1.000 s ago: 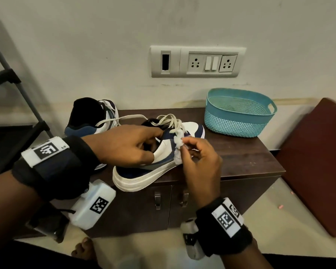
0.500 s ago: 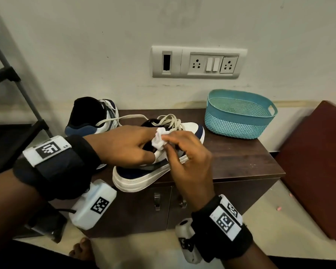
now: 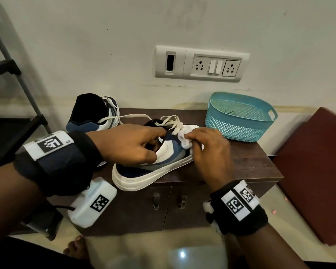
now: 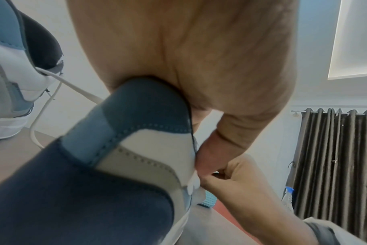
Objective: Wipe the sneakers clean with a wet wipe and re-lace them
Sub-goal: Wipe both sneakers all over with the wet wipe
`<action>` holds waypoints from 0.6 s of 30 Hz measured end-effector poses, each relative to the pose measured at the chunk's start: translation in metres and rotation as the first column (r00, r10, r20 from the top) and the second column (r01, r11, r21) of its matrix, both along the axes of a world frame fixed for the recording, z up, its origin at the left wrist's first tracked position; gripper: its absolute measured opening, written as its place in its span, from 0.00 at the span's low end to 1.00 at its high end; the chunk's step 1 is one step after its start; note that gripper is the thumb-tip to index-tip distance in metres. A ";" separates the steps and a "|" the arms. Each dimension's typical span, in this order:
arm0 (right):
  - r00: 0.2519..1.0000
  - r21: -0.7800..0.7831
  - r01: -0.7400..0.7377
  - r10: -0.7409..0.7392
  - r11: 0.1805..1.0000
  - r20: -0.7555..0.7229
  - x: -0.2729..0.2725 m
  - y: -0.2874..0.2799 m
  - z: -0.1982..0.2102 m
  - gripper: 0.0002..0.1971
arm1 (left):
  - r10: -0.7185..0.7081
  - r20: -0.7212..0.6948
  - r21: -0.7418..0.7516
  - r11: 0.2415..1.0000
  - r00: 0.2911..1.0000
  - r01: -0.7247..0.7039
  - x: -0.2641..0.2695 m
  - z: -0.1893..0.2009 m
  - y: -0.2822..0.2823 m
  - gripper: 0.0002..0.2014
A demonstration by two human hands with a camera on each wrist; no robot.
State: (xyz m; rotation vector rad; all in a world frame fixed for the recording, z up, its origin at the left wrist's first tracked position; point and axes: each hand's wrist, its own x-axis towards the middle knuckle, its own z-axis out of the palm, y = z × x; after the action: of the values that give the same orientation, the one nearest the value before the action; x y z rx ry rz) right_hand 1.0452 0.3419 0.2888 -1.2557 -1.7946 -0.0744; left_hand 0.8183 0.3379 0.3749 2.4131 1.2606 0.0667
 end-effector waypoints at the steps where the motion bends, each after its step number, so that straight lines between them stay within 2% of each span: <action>1: 0.998 -0.017 0.056 -0.055 0.998 0.030 0.006 0.005 0.000 0.13 | 0.002 -0.008 0.007 1.000 1.000 -0.002 0.000 0.000 0.000 0.12; 3: 0.997 -0.044 0.075 -0.077 0.996 -0.027 0.004 0.004 0.000 0.13 | 0.005 -0.018 0.013 1.000 1.000 -0.004 0.002 0.000 -0.001 0.11; 7: 0.951 -0.038 -0.146 0.130 0.989 -0.282 -0.027 -0.024 0.006 0.14 | 0.015 -0.041 0.002 1.000 0.999 -0.015 0.004 0.003 -0.002 0.08; 9: 0.952 -0.011 -0.166 0.158 0.986 -0.261 -0.027 -0.025 0.006 0.14 | 0.018 -0.042 0.000 1.000 0.999 -0.018 0.004 0.003 -0.001 0.09; 11: 0.990 -0.004 -0.061 0.060 0.998 -0.129 -0.015 -0.011 0.004 0.15 | 0.014 -0.037 -0.013 1.000 0.999 -0.014 0.003 0.003 -0.002 0.09; 13: 0.997 -0.070 0.040 -0.044 0.997 -0.056 -0.003 0.002 0.004 0.14 | 0.005 -0.030 -0.022 1.000 1.000 -0.006 0.004 0.004 -0.003 0.11; 15: 0.991 -0.124 0.038 -0.053 0.992 -0.121 -0.007 0.002 0.006 0.14 | 0.005 -0.031 -0.023 1.000 1.000 -0.005 0.004 0.005 -0.003 0.12; 18: 0.947 -0.137 -0.094 0.047 0.986 -0.316 -0.025 -0.014 0.006 0.13 | 0.019 -0.035 -0.030 0.999 0.999 -0.020 0.003 0.006 -0.002 0.10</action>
State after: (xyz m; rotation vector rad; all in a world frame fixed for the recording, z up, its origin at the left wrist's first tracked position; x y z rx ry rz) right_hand 1.0205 0.3275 0.2952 -1.2291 -1.5885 0.2916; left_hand 0.8212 0.3358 0.3804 2.3867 1.2912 0.0109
